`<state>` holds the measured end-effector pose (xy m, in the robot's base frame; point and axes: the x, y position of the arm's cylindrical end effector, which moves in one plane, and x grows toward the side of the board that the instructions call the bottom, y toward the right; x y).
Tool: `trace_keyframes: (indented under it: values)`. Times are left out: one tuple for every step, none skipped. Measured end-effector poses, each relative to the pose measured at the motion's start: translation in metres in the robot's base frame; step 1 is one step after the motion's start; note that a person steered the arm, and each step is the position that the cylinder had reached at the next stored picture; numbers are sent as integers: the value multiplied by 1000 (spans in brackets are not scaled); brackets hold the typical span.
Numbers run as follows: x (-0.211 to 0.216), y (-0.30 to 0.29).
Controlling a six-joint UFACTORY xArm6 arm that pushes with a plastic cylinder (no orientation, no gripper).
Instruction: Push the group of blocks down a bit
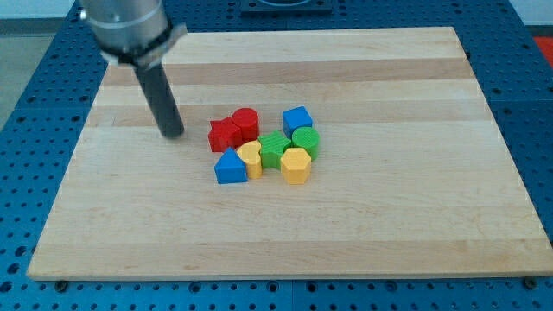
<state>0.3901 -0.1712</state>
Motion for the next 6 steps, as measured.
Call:
trace_keyframes:
  values:
    - [-78,13]
    - [-96,104]
    - [-41,204]
    - [23,251]
    - [24,239]
    - [24,233]
